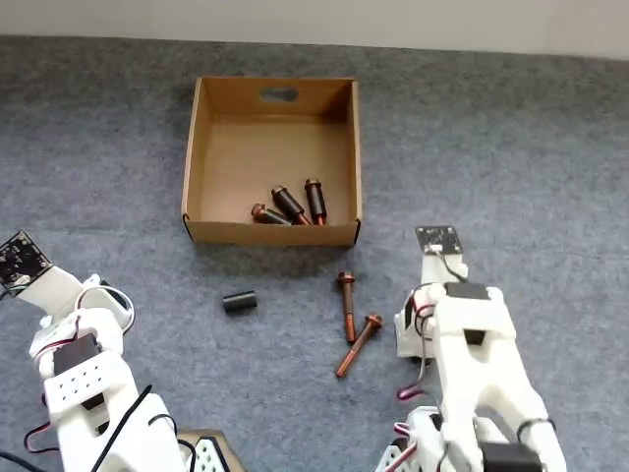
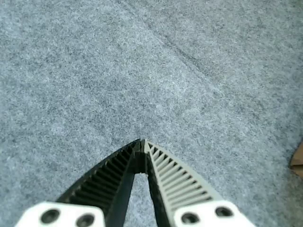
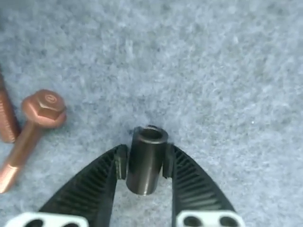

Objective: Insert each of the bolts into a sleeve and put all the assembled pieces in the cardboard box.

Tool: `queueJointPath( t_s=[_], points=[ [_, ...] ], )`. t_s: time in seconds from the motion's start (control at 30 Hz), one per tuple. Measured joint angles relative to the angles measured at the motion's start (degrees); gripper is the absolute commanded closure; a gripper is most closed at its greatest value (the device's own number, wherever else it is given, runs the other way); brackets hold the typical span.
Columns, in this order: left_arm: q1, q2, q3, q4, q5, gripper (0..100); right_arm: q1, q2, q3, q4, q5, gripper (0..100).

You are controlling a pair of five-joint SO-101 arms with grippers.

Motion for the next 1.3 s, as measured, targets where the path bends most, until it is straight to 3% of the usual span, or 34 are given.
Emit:
queueJointPath(
  t_s=[0.1,0.2,0.5,0.6,0.67,0.8,0.93,1.07,1.3],
  points=[
    [0.0,0.0,0.0,0.0,0.0,97,0.09,3.34,-1.93,0.09,0.0,88.8],
    [0.0,0.0,0.0,0.0,0.0,97,0.35,4.31,-2.46,0.09,0.0,99.8],
    [0.62,0.0,0.0,0.0,0.09,97,0.44,2.2,-2.29,0.44,0.0,99.2],
    [5.01,0.0,0.0,0.18,-0.79,97,0.0,-5.01,-2.29,3.25,0.0,99.2],
    [9.76,0.0,-0.09,2.29,-5.54,97,0.18,-11.78,-2.29,5.36,0.0,99.2],
    [21.19,0.0,-2.99,11.43,-16.97,97,0.0,-26.55,-2.2,8.44,0.0,99.2],
    [29.01,0.0,-8.0,18.55,-21.01,97,0.0,-37.27,-2.2,9.05,0.0,99.2],
    [33.76,0.0,-16.0,27.08,-25.05,97,1.05,-41.41,-2.2,9.14,-5.36,99.2],
    [43.25,5.19,-30.42,40.44,-27.43,97,7.56,-41.85,-2.2,9.14,-6.33,99.2]
  ],
)
